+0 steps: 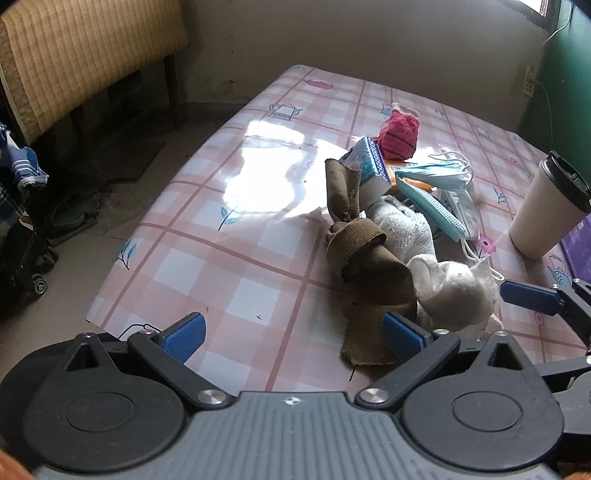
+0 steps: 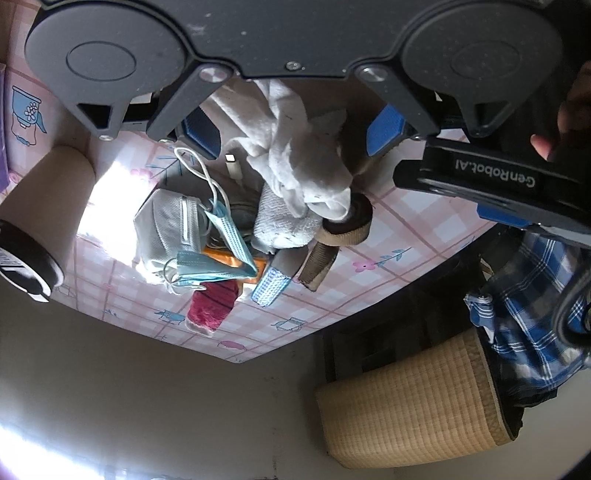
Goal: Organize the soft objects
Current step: 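Grasp the brown cloth with the left gripper while the right gripper grasps the white cloth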
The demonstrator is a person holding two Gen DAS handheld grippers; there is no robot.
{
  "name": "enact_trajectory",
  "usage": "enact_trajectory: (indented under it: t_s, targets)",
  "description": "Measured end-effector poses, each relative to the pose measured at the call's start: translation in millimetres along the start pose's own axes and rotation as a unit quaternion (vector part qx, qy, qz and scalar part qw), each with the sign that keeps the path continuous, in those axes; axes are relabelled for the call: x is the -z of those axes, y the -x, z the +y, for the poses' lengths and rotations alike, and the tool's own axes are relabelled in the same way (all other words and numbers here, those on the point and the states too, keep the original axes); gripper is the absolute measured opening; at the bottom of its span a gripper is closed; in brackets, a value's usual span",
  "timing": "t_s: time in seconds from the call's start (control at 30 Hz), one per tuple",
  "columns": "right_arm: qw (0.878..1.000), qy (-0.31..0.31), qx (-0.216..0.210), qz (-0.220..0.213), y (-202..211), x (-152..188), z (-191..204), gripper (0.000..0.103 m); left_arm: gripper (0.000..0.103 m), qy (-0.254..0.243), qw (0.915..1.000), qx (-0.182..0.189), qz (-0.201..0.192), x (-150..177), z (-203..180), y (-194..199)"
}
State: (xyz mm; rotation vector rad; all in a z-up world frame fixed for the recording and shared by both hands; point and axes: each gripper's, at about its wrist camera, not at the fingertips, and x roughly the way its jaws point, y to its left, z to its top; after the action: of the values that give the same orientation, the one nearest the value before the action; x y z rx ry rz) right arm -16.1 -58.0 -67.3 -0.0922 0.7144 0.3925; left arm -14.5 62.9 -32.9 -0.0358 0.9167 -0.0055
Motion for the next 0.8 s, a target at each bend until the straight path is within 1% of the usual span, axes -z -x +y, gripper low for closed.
enact_trajectory:
  t_s: [0.3,0.37,0.4,0.43,0.47,0.5,0.53,0.57,0.67,0.8]
  targets:
    - [1.000,0.007,-0.011,0.001,-13,-3,7,0.100,0.103,0.001,1.0000,-0.001,0.003,-1,1,-3]
    - [1.000,0.005,-0.013,0.004,-17,-3,7,0.097,0.103,0.002,1.0000,-0.001,0.005,-1,1,-4]
    - [1.000,0.003,-0.015,0.006,-19,-3,6,0.094,0.103,0.002,1.0000,-0.001,0.006,-1,1,-5]
    - [1.000,-0.002,-0.020,0.010,-22,-3,4,0.084,0.103,0.001,1.0000,-0.001,0.007,-1,0,-5]
    - [1.000,-0.010,-0.026,0.014,-25,-3,1,0.068,0.103,0.001,1.0000,0.000,0.007,-1,0,-6]
    - [0.999,-0.014,-0.032,0.017,-26,-2,0,0.061,0.103,0.001,1.0000,0.000,0.007,-2,0,-7]
    - [0.999,-0.021,-0.034,0.019,-25,-2,-3,0.049,0.103,0.001,1.0000,0.002,0.007,-2,0,-7]
    - [0.999,-0.026,-0.034,0.017,-23,-1,-6,0.043,0.103,0.001,1.0000,0.001,0.008,-2,0,-8]
    - [0.999,-0.041,-0.029,0.012,-12,0,-16,0.035,0.103,0.004,0.9999,0.009,0.006,-3,-1,-8]
    - [0.997,-0.071,-0.023,0.003,6,2,-32,0.034,0.103,0.003,0.9996,0.028,0.002,-8,-8,-10]
